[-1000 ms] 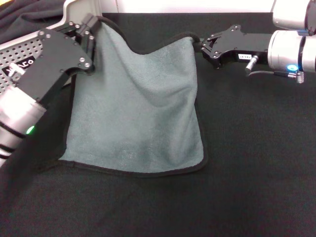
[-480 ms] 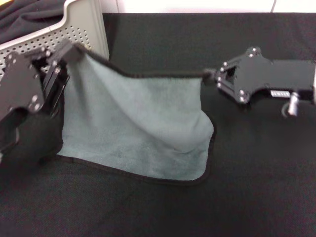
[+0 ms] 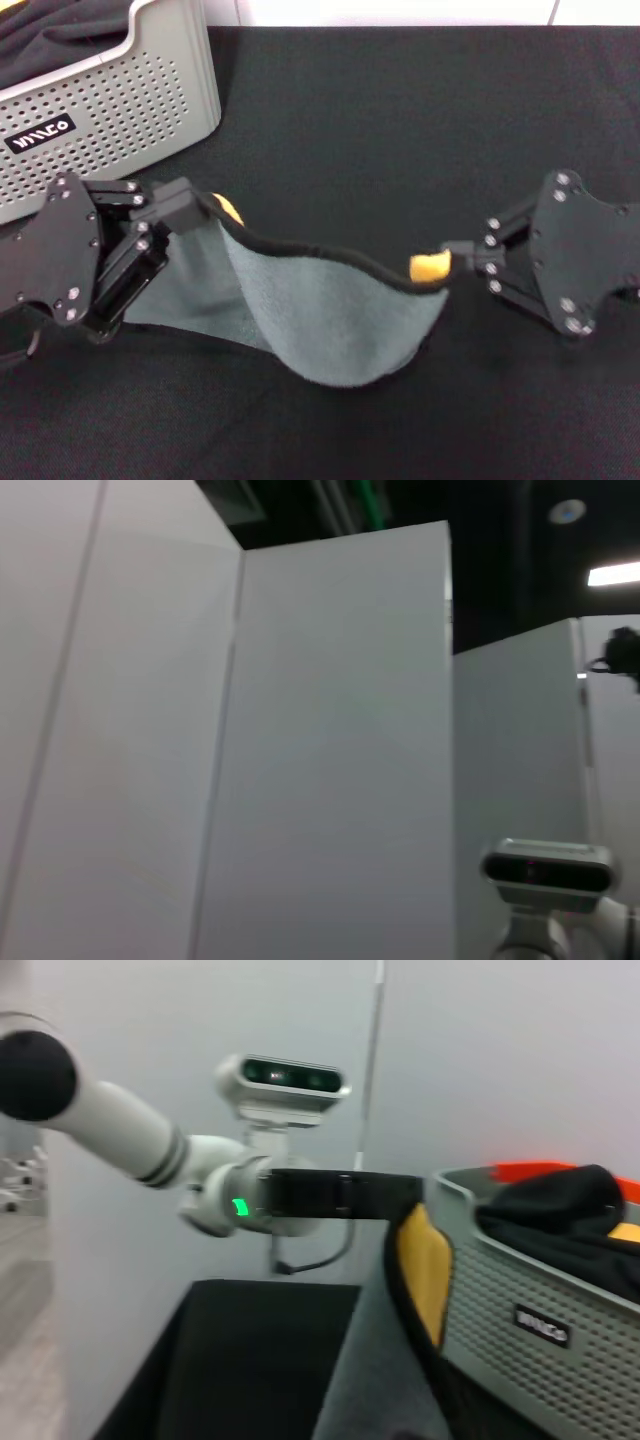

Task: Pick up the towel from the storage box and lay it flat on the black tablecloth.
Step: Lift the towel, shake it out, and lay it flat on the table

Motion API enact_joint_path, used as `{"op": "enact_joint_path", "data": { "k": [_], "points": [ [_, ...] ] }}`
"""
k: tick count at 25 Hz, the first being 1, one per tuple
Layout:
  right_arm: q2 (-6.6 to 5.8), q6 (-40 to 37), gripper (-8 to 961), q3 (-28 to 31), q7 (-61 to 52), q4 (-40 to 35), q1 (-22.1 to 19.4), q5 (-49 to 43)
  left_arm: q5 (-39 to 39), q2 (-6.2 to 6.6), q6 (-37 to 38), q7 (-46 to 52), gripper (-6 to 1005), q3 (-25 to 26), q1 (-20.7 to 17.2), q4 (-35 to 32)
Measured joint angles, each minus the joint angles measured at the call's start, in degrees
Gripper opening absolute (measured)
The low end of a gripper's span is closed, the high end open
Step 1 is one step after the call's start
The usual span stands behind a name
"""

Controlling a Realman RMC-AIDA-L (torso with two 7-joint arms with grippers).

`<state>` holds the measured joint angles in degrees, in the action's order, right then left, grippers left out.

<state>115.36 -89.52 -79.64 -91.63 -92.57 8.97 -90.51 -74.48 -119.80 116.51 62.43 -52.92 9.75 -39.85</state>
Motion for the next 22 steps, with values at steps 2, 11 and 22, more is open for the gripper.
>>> {"op": "enact_joint_path", "data": {
  "k": [2, 11, 22],
  "points": [
    [0.03, -3.7, 1, 1.9, -1.6, -2.4, -0.4, 0.3, 1.1, 0.24, 0.1, 2.4, 14, -2.2, -0.3, -2.7],
    [0.13, -18.5, 1, 10.7, -7.3, -7.7, -2.0, 5.2, 12.3, 4.61, 0.2, 11.1, 15, -17.3, -4.0, -12.5],
    [0.22, -29.5, 1, 17.0, -10.7, -8.9, -3.6, 9.9, 18.7, 6.88, 0.3, 15.4, 17, -27.5, -7.8, -19.3]
  ]
}}
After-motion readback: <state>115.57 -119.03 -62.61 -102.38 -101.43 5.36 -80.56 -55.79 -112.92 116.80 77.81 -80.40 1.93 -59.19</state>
